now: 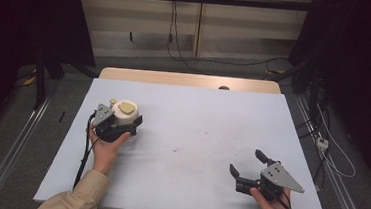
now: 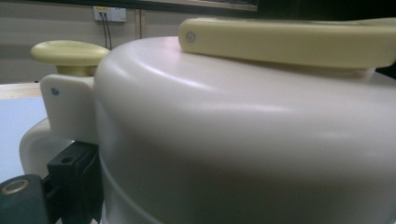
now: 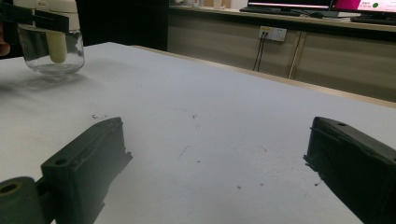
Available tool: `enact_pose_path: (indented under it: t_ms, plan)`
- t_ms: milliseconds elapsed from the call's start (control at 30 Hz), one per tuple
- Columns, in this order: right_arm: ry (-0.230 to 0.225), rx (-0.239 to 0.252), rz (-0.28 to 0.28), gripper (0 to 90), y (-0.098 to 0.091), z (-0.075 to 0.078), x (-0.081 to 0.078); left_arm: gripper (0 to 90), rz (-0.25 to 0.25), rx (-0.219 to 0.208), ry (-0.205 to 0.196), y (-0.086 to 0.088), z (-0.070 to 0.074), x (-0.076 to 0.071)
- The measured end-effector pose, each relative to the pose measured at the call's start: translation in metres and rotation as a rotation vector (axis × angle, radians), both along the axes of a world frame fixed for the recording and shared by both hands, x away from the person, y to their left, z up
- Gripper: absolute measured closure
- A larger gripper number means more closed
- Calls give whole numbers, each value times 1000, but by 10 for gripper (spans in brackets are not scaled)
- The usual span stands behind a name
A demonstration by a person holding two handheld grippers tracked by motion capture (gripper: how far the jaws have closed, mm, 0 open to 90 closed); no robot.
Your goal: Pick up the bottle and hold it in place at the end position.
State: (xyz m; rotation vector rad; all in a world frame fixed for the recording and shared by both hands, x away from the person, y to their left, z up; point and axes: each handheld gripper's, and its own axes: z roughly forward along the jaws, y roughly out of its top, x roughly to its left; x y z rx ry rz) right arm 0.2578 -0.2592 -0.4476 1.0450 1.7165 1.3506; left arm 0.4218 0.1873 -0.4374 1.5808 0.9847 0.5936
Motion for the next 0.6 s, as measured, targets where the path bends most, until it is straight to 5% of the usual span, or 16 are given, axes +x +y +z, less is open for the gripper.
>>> enact_pose_path:
  t_ms: [600]
  plan:
    - [-4, 2, -3, 43, -1, 0, 0, 61, -67, -16, -2, -20, 6, -3]
